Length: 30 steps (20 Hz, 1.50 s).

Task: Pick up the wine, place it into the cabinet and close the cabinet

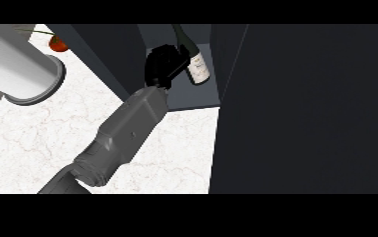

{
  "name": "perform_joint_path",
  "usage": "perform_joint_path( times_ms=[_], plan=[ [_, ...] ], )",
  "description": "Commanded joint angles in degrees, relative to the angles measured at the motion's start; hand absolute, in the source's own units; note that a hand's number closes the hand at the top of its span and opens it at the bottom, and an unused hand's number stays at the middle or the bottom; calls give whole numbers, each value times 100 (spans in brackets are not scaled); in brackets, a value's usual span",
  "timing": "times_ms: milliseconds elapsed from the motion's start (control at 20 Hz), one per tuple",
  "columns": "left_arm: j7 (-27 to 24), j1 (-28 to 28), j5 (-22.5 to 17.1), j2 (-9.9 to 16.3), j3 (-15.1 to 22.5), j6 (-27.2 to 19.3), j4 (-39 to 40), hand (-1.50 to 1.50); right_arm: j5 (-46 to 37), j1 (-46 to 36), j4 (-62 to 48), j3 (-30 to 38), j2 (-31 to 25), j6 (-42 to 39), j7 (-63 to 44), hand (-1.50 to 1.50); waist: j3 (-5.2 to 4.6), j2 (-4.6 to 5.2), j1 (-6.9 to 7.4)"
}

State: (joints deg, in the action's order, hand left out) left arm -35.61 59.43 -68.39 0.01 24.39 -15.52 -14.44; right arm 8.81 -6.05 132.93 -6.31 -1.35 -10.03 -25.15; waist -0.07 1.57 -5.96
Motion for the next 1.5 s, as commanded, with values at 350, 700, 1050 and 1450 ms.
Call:
perform_joint_path(
  times_ms=[350, 700, 1050, 1450],
  plan=[
    [-45, -326, -510, -1, 771, -346, -593, 150, 170, -364, -256, 135, -50, 0, -106, -150, -2, 9, -81],
    [-702, -574, -1140, -1, 793, -446, -786, -150, 398, -365, -157, 199, -44, -17, -150, -150, -5, 45, -217],
    [-672, -371, -1525, -1, 1015, -587, -676, -150, 156, 37, 17, -9, -42, -75, -50, -150, 0, 10, -151],
    [-724, -150, -1549, -1, 1562, -1085, -557, -150, 62, -101, -188, 90, -12, -38, 123, -150, 4, 24, -147]
  ],
)
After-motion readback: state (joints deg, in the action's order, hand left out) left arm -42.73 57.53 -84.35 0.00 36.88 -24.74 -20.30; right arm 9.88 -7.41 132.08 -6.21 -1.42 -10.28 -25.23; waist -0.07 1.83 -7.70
